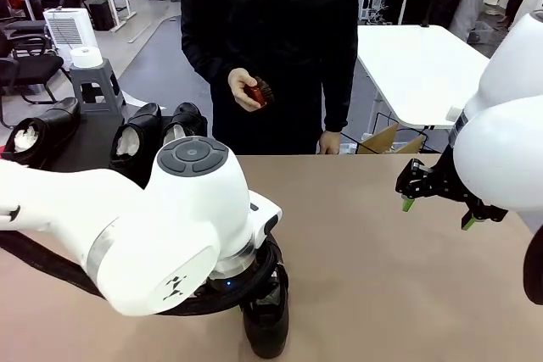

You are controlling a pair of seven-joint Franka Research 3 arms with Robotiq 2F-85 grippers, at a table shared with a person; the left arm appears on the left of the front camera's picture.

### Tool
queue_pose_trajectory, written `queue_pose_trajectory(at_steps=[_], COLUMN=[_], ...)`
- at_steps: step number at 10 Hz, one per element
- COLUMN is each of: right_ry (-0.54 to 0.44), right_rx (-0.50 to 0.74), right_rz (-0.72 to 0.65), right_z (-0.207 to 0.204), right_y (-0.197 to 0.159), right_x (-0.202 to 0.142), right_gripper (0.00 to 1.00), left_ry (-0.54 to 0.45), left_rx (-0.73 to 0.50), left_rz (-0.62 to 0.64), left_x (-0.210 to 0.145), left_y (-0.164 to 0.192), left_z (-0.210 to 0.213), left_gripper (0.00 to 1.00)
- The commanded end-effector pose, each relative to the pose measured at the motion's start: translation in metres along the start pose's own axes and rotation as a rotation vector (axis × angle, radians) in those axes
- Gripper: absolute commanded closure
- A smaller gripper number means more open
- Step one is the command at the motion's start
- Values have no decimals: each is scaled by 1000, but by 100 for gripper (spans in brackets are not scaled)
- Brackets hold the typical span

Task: Organize the shoes by placing them on the stand.
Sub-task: Place the Shoe from the middle of the table onto the Shoes Stand.

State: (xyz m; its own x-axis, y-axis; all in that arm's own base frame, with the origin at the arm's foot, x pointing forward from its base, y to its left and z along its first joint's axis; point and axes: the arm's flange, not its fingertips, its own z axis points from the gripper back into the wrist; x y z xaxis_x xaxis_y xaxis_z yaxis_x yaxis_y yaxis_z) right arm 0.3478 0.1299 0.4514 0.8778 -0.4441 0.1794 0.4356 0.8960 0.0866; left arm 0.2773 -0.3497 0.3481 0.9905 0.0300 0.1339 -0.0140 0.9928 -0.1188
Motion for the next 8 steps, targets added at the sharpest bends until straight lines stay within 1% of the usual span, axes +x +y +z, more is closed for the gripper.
queue_pose_trajectory(at_steps=[1, 3, 4, 5, 6, 7, 8], right_ry=[2, 2, 2, 2, 2, 2, 2], right_rx=[1, 1, 1, 1, 1, 1, 1], right_rz=[6, 6, 6, 6, 6, 6, 6], right_z=[1, 1, 1, 1, 1, 1, 1], right_y=[0, 0, 0, 0, 0, 0, 0], right_x=[2, 2, 2, 2, 2, 2, 2], right_gripper=[0, 0, 0, 0, 0, 0, 0], left_ry=[-11, -3, 24, 74, 49, 55, 62], left_rx=[10, 3, 7, 12, -34, -57, -81], left_rz=[18, -18, -14, -12, -45, -132, -261], left_x=[3, 1, 1, -3, -9, -15, -22], left_y=[-4, -7, -7, -5, -1, 8, 24], left_z=[1, 7, 14, 29, 51, 79, 109], left_gripper=[100, 100, 100, 100, 100, 100, 100])
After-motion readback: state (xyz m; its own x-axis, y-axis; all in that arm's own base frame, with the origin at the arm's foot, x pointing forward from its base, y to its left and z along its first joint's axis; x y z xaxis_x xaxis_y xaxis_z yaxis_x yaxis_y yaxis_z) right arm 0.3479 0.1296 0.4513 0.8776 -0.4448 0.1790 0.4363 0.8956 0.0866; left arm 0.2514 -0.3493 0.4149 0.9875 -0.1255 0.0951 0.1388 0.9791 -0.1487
